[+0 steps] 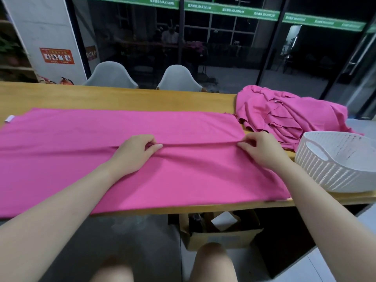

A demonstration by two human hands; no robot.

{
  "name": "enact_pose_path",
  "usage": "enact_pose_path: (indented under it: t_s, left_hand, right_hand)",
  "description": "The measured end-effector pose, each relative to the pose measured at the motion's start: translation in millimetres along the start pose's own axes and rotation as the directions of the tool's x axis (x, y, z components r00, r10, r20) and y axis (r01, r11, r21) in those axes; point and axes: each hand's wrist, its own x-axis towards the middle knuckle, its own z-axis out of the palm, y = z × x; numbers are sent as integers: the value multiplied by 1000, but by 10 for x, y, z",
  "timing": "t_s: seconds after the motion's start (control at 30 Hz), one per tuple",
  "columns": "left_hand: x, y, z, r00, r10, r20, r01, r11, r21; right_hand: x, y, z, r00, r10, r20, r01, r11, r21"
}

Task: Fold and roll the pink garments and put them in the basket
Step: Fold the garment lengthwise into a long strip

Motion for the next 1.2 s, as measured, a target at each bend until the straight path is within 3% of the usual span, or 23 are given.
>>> enact_pose_path:
  t_s: [0.17, 0.37, 0.73, 0.9, 1.03, 1.2]
  left_hand:
    - [159, -147, 125, 999, -45, 28, 46, 999, -10]
    - [165, -179, 166, 1000, -25, 11, 25, 999, 30]
    - [-209, -738, -323, 969, -243, -33, 243, 932, 269]
    - [-438, -683, -389, 968, -251, -23, 246, 919, 310]
    - [-615, -701, -447, 973, -227, -31, 226, 926, 304]
    - [-612, -573, -504, 973, -229, 9, 211, 914, 347]
  right_hand:
    - [258, 143, 254, 999, 28, 38, -20, 980, -196]
    - [217, 367, 445, 993, 109, -42, -107, 994, 35]
    - [166, 359, 444, 988, 145, -44, -140, 985, 100]
    - [-28, 276, 423, 991, 120, -65, -113, 989, 97]
    - [-215, 180, 380, 982, 129, -137, -129, 992, 6]
    - [-226, 59, 304, 979, 185, -81, -197, 963, -185]
